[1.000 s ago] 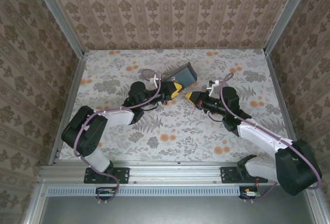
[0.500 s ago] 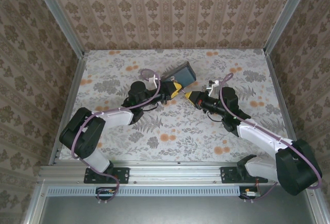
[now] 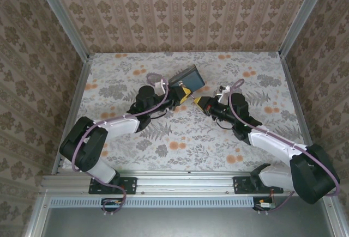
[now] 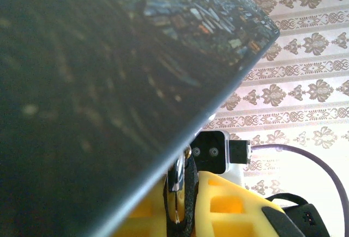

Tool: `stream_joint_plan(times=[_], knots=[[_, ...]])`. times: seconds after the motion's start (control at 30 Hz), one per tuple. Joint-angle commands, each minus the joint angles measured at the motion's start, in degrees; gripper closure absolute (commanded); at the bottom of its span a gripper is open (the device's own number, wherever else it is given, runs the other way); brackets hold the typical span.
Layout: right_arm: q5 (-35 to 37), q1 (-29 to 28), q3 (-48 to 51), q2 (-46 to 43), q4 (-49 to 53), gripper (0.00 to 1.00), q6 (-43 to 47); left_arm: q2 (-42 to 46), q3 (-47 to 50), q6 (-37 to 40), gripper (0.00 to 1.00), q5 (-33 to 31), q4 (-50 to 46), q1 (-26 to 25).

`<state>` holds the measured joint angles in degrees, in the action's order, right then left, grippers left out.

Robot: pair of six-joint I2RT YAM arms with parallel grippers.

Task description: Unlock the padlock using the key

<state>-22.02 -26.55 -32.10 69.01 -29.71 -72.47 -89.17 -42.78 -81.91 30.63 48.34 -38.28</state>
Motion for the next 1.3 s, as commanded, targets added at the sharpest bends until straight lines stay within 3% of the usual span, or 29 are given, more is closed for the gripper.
stream_joint_plan(times=[0.0,0.57,1.07,1.23,1.27], knots=[[4.4,-0.3,-1.4,0.5,-1.0,1.0,-1.0,3.1,-0.3,3.1,1.0,2.4,3.9,-1.5],[7.5,-3.9,-4.9,4.2,-4.8,1.0,-2.5,5.8,0.0,10.1,1.0,-1.1,-4.2,-2.7],[6.7,-5.8,-9.2,8.0,-9.7,1.0,-0.7,4.5,0.9,8.8,1.0,-0.3,-2.1,-3.2],[3.7,-6.6,-12.6,9.7,-10.6,1.0,0.7,2.3,1.5,6.0,1.0,-0.4,2.5,-3.8],[2.8,-6.6,-12.8,9.8,-10.9,0.95,0.8,2.2,2.0,5.2,1.0,-0.9,3.3,-3.5]])
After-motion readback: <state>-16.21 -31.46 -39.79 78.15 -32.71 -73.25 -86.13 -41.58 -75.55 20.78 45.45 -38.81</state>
